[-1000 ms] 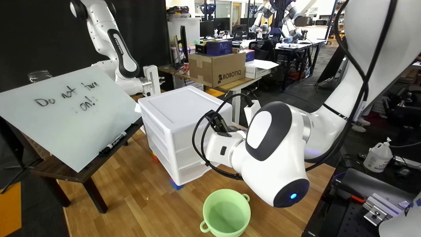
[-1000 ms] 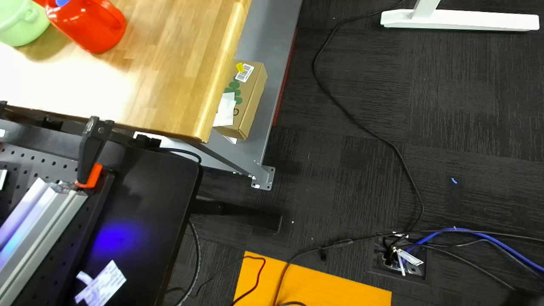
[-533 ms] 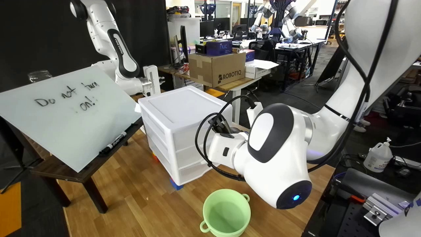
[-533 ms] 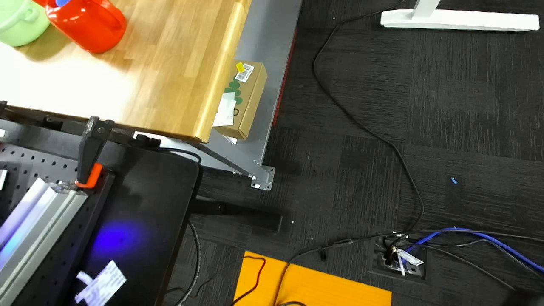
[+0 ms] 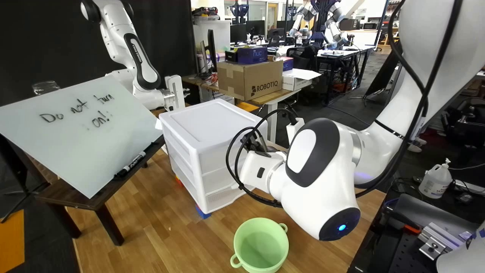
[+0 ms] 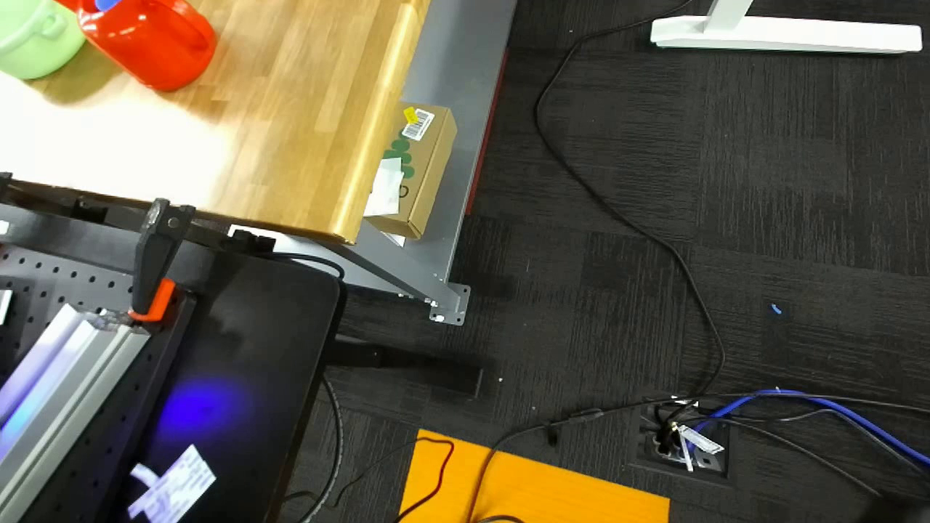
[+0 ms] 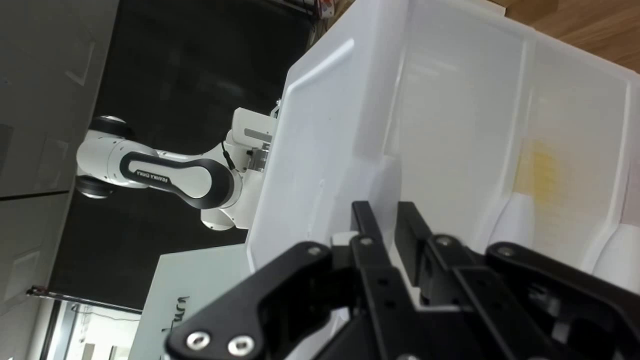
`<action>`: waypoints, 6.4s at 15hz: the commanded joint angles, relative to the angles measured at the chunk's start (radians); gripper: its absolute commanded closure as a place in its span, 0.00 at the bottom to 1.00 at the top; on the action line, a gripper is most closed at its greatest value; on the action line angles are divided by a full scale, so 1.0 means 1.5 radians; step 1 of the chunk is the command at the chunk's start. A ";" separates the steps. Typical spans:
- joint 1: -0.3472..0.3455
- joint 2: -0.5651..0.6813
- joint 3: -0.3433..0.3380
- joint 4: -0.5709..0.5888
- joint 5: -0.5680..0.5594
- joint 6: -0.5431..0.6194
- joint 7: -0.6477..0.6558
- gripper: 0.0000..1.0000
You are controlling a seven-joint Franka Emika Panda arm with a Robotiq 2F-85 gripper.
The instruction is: Open the top drawer
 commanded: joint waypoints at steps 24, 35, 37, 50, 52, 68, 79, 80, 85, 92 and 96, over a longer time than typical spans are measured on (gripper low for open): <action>0.003 -0.053 0.028 -0.088 -0.010 -0.008 0.034 0.96; 0.019 -0.065 0.044 -0.091 0.003 -0.019 0.026 0.03; 0.021 -0.068 0.046 -0.092 0.001 -0.017 0.028 0.00; 0.012 -0.063 0.033 -0.069 -0.009 0.005 0.015 0.00; 0.011 -0.059 0.030 -0.065 -0.009 0.007 0.018 0.00; 0.007 -0.051 0.022 -0.058 -0.013 0.022 0.026 0.82; 0.004 -0.057 0.020 -0.054 -0.015 0.030 0.024 1.00; 0.004 -0.057 0.020 -0.054 -0.015 0.030 0.023 1.00; 0.005 -0.060 0.020 -0.057 -0.014 0.027 0.025 1.00; 0.009 -0.068 0.023 -0.074 -0.008 0.017 0.034 1.00; 0.008 -0.077 0.022 -0.091 -0.008 0.016 0.046 1.00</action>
